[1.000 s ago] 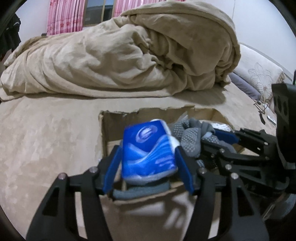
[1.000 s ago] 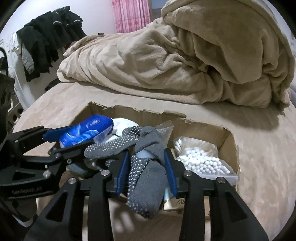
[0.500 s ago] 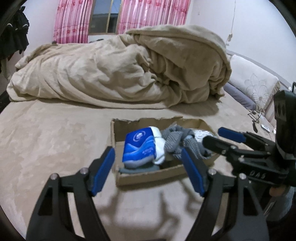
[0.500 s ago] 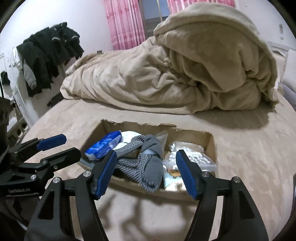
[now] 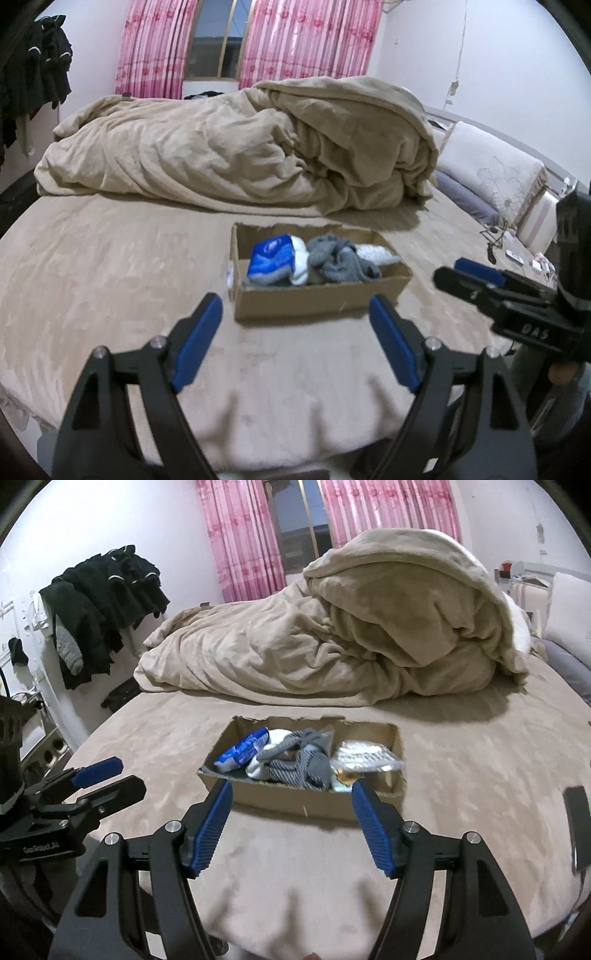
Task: Organize objects
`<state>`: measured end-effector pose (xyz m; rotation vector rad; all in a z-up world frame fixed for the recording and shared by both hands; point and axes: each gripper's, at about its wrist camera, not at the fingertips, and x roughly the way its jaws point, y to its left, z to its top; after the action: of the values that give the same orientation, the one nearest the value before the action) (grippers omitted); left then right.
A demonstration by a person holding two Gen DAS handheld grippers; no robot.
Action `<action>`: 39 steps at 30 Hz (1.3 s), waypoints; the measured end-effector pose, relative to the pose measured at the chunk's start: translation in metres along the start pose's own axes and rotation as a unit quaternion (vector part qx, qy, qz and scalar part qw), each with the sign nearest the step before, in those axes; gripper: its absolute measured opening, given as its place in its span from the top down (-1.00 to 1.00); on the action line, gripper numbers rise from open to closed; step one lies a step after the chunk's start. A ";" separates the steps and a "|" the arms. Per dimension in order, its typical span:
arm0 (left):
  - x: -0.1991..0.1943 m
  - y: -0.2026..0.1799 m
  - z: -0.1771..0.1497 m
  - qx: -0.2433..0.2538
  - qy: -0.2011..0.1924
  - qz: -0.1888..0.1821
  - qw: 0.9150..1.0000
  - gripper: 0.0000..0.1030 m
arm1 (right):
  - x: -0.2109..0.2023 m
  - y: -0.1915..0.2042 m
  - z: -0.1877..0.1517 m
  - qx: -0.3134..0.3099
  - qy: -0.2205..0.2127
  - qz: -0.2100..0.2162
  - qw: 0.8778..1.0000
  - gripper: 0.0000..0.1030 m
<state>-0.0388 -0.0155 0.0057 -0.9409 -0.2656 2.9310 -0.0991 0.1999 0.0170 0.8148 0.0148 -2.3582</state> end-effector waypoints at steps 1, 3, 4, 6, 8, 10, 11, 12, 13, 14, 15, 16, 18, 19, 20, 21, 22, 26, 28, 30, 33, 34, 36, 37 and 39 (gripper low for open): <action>-0.002 -0.001 -0.003 0.001 -0.001 0.001 1.000 -0.73 | -0.004 -0.002 -0.004 0.004 -0.001 -0.001 1.000 -0.36; -0.006 -0.003 -0.011 0.002 -0.003 0.002 1.000 -0.78 | -0.012 -0.005 -0.013 0.014 -0.002 -0.005 1.000 -0.36; -0.008 -0.005 -0.014 0.004 -0.003 0.004 1.000 -0.79 | -0.015 -0.006 -0.016 0.018 -0.001 -0.008 1.000 -0.36; -0.008 -0.008 -0.019 0.006 -0.004 0.009 1.000 -0.81 | -0.017 -0.009 -0.023 0.023 0.005 -0.010 1.000 -0.36; -0.007 -0.011 -0.023 0.007 -0.004 0.019 1.000 -0.86 | -0.016 -0.012 -0.028 0.027 0.012 -0.009 1.000 -0.36; -0.005 -0.011 -0.025 0.005 -0.002 0.022 1.000 -0.87 | -0.015 -0.014 -0.034 0.028 0.018 -0.011 0.999 -0.36; -0.004 -0.011 -0.027 0.002 0.000 0.023 1.000 -0.87 | -0.014 -0.015 -0.036 0.029 0.020 -0.012 0.999 -0.36; -0.002 -0.010 -0.027 -0.001 0.002 0.024 1.000 -0.87 | -0.013 -0.016 -0.037 0.030 0.022 -0.013 0.999 -0.36; -0.001 -0.009 -0.028 -0.004 0.004 0.025 1.000 -0.87 | -0.013 -0.017 -0.037 0.031 0.022 -0.013 0.999 -0.36; 0.000 -0.009 -0.029 -0.007 0.006 0.025 1.000 -0.87 | -0.013 -0.018 -0.038 0.032 0.022 -0.015 0.999 -0.36; 0.000 -0.008 -0.029 -0.008 0.007 0.026 1.000 -0.87 | -0.012 -0.019 -0.039 0.033 0.021 -0.016 0.999 -0.36; 0.001 -0.007 -0.029 -0.009 0.007 0.027 1.000 -0.87 | -0.012 -0.020 -0.038 0.034 0.021 -0.016 0.999 -0.36; 0.001 -0.005 -0.029 -0.012 0.007 0.031 0.999 -0.87 | -0.010 -0.021 -0.038 0.036 0.022 -0.016 0.999 -0.36; 0.002 -0.005 -0.029 -0.013 0.008 0.032 0.999 -0.87 | -0.009 -0.022 -0.038 0.036 0.023 -0.015 0.999 -0.36; 0.002 -0.004 -0.029 -0.014 0.007 0.034 0.999 -0.87 | -0.009 -0.022 -0.038 0.036 0.024 -0.015 0.999 -0.36; 0.002 -0.004 -0.028 -0.015 0.007 0.034 0.999 -0.87 | -0.008 -0.022 -0.038 0.036 0.024 -0.014 0.999 -0.36; 0.001 -0.003 -0.028 -0.015 0.006 0.034 0.999 -0.87 | -0.008 -0.021 -0.038 0.035 0.024 -0.014 0.999 -0.36; 0.000 -0.003 -0.027 -0.014 0.003 0.034 0.999 -0.87 | -0.008 -0.020 -0.038 0.032 0.022 -0.014 0.999 -0.36; -0.001 -0.003 -0.027 -0.013 0.002 0.035 0.999 -0.87 | -0.008 -0.020 -0.037 0.031 0.022 -0.015 0.999 -0.36; -0.002 -0.003 -0.026 -0.013 0.000 0.040 0.999 -0.87 | -0.008 -0.020 -0.037 0.032 0.022 -0.015 0.999 -0.36; -0.003 -0.001 -0.025 -0.015 -0.001 0.045 0.999 -0.87 | -0.008 -0.020 -0.037 0.032 0.022 -0.015 0.999 -0.36; -0.004 -0.001 -0.024 -0.016 -0.001 0.046 0.999 -0.87 | -0.008 -0.019 -0.037 0.031 0.022 -0.015 0.999 -0.36; -0.004 0.000 -0.024 -0.015 0.000 0.047 0.999 -0.87 | -0.008 -0.019 -0.037 0.030 0.022 -0.015 0.999 -0.36; -0.004 -0.001 -0.024 -0.014 0.000 0.046 0.999 -0.87 | -0.008 -0.019 -0.037 0.029 0.022 -0.015 0.999 -0.36; -0.005 -0.001 -0.024 -0.012 0.000 0.045 0.999 -0.87 | -0.007 -0.019 -0.038 0.028 0.022 -0.016 0.999 -0.36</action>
<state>-0.0210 -0.0111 -0.0109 -0.9828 -0.2652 3.0158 -0.0848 0.2270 -0.0128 0.8996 -0.0198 -2.3796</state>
